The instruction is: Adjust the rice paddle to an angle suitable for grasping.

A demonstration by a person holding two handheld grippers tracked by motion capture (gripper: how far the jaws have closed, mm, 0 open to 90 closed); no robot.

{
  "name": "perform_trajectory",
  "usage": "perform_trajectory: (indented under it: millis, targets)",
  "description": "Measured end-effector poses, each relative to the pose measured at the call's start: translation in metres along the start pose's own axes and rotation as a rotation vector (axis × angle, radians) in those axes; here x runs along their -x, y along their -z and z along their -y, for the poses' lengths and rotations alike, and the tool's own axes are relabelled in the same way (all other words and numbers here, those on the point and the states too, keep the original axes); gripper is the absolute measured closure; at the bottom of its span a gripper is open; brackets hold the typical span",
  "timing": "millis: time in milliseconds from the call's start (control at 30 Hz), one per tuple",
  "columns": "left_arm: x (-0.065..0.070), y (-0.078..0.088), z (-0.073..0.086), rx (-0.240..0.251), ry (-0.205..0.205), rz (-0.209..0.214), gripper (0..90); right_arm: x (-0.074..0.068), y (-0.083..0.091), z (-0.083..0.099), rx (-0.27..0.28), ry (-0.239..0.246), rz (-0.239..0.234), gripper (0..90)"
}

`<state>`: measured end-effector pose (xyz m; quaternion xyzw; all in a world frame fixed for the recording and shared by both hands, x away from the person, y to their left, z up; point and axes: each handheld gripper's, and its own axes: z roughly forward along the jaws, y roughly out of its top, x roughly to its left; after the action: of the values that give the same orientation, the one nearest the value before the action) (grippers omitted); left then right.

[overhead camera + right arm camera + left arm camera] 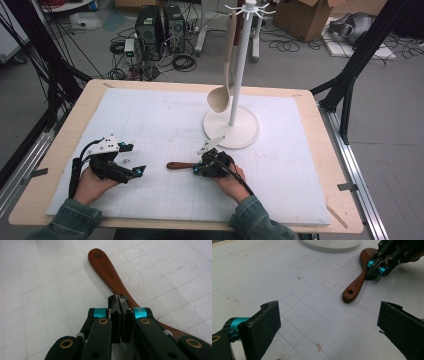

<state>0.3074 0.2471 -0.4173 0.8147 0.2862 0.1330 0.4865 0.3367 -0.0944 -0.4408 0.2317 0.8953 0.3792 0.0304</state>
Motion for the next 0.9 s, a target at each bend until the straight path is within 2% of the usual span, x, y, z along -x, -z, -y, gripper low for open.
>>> perform_trajectory:
  millis: [600, 733, 900]
  targets:
    - [0.0, 0.0, 0.0, 0.002, 0.004, 0.001, 5.3, 0.013, -0.002, -0.003, 0.014, -0.055, 0.055, 89.7]
    - [0.0, 0.0, 0.0, 0.003, 0.007, 0.001, 5.4, 0.014, 0.0, -0.003, 0.022, -0.062, 0.049, 89.1]
    - [-0.002, 0.0, 0.001, 0.004, 0.01, 0.004, 5.4, 0.014, 0.012, -0.007, 0.062, -0.066, 0.016, 80.5]
